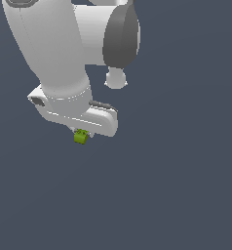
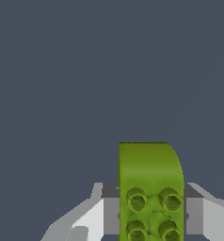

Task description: Pick up the object and move it to a goal position.

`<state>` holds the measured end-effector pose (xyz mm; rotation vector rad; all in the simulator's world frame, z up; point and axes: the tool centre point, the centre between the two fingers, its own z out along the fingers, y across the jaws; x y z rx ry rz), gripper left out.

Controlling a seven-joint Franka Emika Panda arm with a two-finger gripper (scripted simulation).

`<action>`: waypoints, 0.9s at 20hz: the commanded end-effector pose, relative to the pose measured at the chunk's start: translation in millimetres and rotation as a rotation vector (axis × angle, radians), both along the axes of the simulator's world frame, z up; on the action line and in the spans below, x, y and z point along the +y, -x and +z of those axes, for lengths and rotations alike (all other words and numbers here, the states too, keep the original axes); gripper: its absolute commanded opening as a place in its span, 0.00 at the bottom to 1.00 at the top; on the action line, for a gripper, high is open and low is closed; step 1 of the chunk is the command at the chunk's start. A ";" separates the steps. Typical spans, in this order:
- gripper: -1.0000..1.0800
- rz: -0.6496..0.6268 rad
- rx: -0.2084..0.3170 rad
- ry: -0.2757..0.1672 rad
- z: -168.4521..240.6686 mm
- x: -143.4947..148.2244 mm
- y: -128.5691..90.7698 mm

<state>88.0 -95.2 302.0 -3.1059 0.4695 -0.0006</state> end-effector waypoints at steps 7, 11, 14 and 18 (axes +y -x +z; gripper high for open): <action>0.00 0.000 0.001 0.000 77.8 -23.9 1.1; 0.00 0.000 0.001 0.000 103.4 -32.0 0.8; 0.00 0.000 0.001 0.000 118.8 -37.0 0.4; 0.00 0.001 0.001 0.001 135.2 -41.8 -0.3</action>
